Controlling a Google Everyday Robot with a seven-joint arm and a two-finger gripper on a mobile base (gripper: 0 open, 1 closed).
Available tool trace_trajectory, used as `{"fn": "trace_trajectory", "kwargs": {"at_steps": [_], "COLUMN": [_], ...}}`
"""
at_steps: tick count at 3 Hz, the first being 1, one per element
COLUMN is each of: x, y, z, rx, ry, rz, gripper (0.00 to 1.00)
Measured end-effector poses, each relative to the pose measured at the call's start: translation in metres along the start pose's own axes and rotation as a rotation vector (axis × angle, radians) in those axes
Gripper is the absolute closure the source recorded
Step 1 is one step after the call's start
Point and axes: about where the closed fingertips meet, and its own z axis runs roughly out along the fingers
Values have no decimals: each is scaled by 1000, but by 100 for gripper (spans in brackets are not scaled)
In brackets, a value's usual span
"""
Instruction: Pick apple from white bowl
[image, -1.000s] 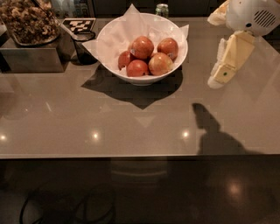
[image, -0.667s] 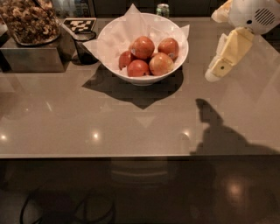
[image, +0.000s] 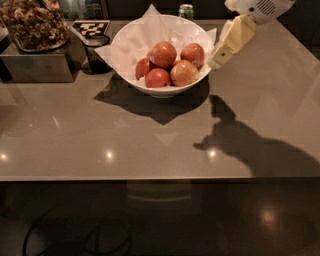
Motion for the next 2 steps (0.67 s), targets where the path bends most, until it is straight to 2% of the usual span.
{"fn": "trace_trajectory", "kwargs": {"at_steps": [1,2], "x": [-1,-3], "y": [-1,0], "z": [1,15], "rx": [0,-21], "ry": [-3,-26], "rz": [1,18], "gripper": [0,0]}}
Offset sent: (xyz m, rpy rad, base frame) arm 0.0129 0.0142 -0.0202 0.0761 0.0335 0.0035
